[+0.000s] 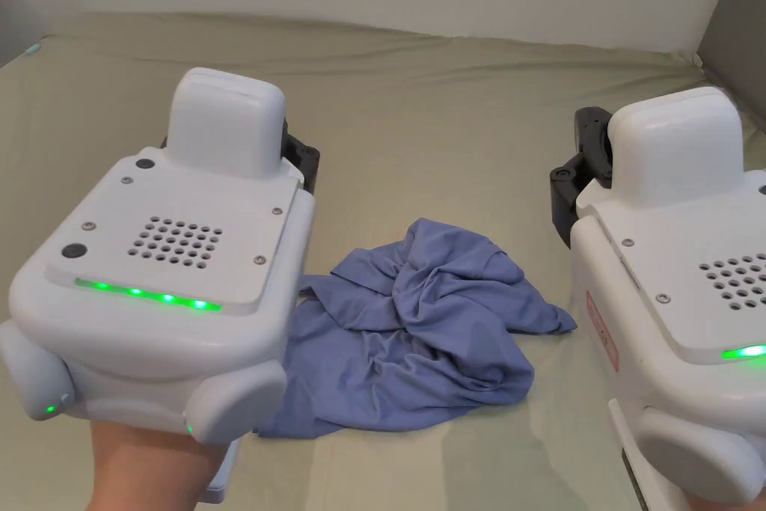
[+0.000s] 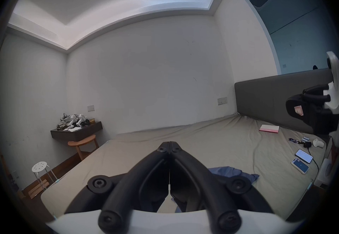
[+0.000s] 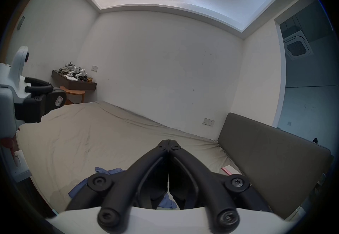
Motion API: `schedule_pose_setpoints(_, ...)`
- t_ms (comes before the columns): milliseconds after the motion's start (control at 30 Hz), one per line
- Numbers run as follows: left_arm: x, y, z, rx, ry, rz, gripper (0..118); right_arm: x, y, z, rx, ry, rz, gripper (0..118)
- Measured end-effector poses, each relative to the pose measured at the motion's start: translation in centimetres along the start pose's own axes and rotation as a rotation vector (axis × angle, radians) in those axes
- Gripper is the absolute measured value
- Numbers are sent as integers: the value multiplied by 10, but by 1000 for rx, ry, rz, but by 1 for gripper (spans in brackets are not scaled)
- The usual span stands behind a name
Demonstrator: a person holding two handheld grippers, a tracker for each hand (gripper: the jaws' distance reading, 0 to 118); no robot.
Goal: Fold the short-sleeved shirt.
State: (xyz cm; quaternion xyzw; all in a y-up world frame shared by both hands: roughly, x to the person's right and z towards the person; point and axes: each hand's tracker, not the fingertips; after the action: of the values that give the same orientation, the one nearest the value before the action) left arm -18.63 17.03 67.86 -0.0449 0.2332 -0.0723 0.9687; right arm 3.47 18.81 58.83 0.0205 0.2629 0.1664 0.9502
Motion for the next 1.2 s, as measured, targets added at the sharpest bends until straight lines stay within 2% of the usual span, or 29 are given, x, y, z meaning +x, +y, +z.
schedule_pose_setpoints(67,0,-9,-11,-67,-21,3,0,1,-5,-3,-13,3,-5,1)
schedule_pose_setpoints(167,3,-44,-40,-270,-86,-19,0,1,-16,-9,-41,4,-1,1)
schedule_pose_setpoints(333,-1,-145,-79,-605,-144,86,0,6,-43,-20,-111,9,0,1)
schedule_pose_setpoints(433,0,-206,-95,-795,-152,73,1,12,-61,-28,-163,9,-6,1)
schedule_pose_setpoints(500,1,-239,-102,-886,-139,87,40,16,-73,-31,-193,-1,-4,1)
schedule_pose_setpoints(567,3,-261,-104,-935,-131,134,61,20,-82,-34,-221,-7,0,1)
schedule_pose_setpoints(600,4,-272,-107,-969,-116,130,82,22,-87,-35,-233,-10,2,1)
schedule_pose_setpoints(633,5,-280,-109,-988,-105,124,109,24,-91,-36,-245,-12,2,1)
schedule_pose_setpoints(667,6,-285,-110,-980,-102,114,118,27,-95,-37,-256,-14,3,1)
schedule_pose_setpoints(833,15,-282,-110,-971,-118,98,104,36,-108,-43,-309,-19,10,1)
schedule_pose_setpoints(900,17,-274,-109,-962,-150,82,83,40,-114,-51,-334,-8,7,1)
schedule_pose_setpoints(933,18,-269,-108,-938,-157,74,62,41,-117,-56,-348,2,2,1)
schedule_pose_setpoints(967,20,-263,-106,-912,-163,61,20,42,-120,-63,-373,19,-6,1)
schedule_pose_setpoints(1000,21,-255,-104,-887,-162,46,8,44,-124,-71,-398,37,-21,1)
schedule_pose_setpoints(1067,20,-242,-100,-851,-161,69,8,47,-134,-88,-448,65,-50,3)
schedule_pose_setpoints(1100,18,-234,-96,-817,-164,83,8,48,-141,-99,-478,72,-57,7)
schedule_pose_setpoints(1133,14,-227,-93,-789,-158,95,8,49,-148,-110,-509,76,-56,19)
schedule_pose_setpoints(1200,6,-212,-85,-747,-136,107,8,49,-170,-138,-593,99,-65,83)
